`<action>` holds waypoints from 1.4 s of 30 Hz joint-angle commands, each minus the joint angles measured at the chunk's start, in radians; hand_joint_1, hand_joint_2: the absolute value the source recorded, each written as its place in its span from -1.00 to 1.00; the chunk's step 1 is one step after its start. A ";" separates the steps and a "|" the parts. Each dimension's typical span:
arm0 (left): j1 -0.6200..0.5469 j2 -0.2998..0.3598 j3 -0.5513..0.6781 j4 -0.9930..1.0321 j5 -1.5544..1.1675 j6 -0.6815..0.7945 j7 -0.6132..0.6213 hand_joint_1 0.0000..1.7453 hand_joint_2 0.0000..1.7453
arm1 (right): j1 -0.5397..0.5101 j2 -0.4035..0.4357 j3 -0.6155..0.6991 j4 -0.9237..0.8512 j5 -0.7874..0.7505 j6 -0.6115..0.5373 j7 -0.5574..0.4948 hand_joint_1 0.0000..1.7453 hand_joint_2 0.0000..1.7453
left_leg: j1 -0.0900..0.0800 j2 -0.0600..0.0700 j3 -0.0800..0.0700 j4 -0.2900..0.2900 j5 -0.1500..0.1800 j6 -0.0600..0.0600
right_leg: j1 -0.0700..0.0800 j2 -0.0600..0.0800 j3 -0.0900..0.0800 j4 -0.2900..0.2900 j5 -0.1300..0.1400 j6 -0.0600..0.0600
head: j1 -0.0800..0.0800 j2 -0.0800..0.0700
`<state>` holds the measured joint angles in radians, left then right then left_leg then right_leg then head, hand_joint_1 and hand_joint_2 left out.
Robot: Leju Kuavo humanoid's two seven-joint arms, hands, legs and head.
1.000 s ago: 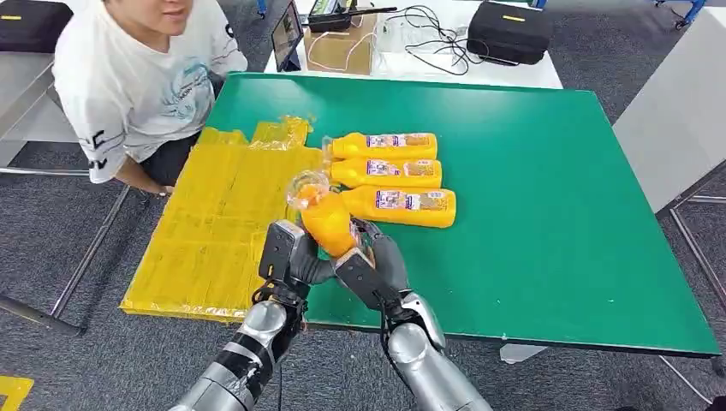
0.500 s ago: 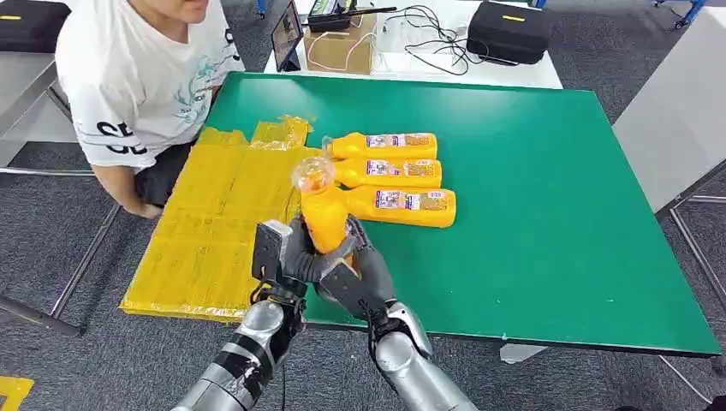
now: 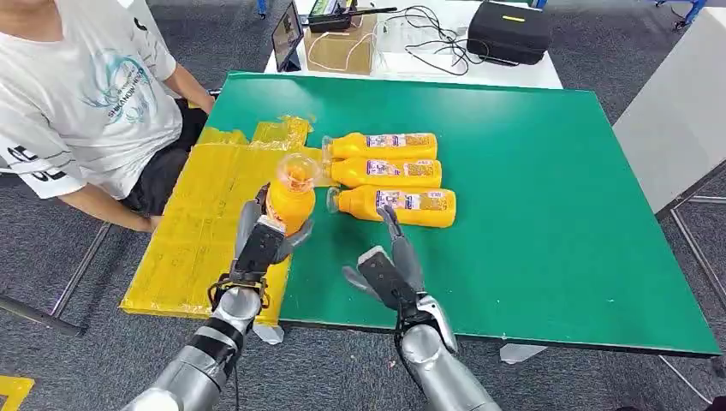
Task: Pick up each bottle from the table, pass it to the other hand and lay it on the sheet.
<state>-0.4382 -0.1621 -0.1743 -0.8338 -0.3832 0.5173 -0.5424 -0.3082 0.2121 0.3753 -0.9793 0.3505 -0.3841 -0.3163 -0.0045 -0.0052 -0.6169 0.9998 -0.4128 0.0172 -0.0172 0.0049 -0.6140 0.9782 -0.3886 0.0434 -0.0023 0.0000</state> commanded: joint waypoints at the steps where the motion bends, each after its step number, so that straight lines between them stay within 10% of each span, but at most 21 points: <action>1: -0.184 0.159 0.003 0.386 -0.279 0.089 0.145 1.00 1.00 | -0.014 -0.023 -0.091 -0.069 -0.044 0.028 -0.038 -1.00 1.00 | 0.002 0.002 0.005 0.000 -0.002 -0.002 | 0.002 0.001 0.005 0.000 -0.002 -0.002 | -0.001 0.000; 22: -0.235 0.284 -0.225 0.603 -0.744 -0.307 0.417 0.96 1.00 | -0.099 -0.004 -0.044 0.037 -0.063 0.129 -0.062 -1.00 1.00 | 0.000 0.004 0.008 -0.002 -0.001 -0.001 | 0.000 0.004 0.007 0.000 0.000 -0.002 | 0.000 0.000; 23: -0.228 0.291 -0.228 0.604 -0.763 -0.288 0.437 -1.00 1.00 | -0.104 -0.003 -0.039 0.045 -0.066 0.136 -0.066 -1.00 1.00 | 0.001 0.007 0.010 -0.002 -0.002 -0.002 | 0.001 0.006 0.009 -0.001 0.000 -0.002 | 0.000 0.000; 42: -0.172 0.265 -0.027 0.558 -0.593 -0.227 0.177 -1.00 1.00 | -0.124 -0.016 -0.050 0.103 -0.066 0.149 -0.067 -1.00 1.00 | 0.000 0.004 0.015 -0.003 -0.002 -0.001 | 0.000 0.003 0.013 -0.001 0.000 -0.002 | 0.000 0.000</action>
<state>-0.6968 0.1057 -0.3190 -0.3178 -1.0564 0.2563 -0.2345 -0.3810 0.2102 0.3201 -0.9773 0.2861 -0.2354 -0.3796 -0.0048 -0.0048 -0.6068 0.9989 -0.4130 0.0167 -0.0176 0.0047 -0.6041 0.9792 -0.3887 0.0429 -0.0023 0.0004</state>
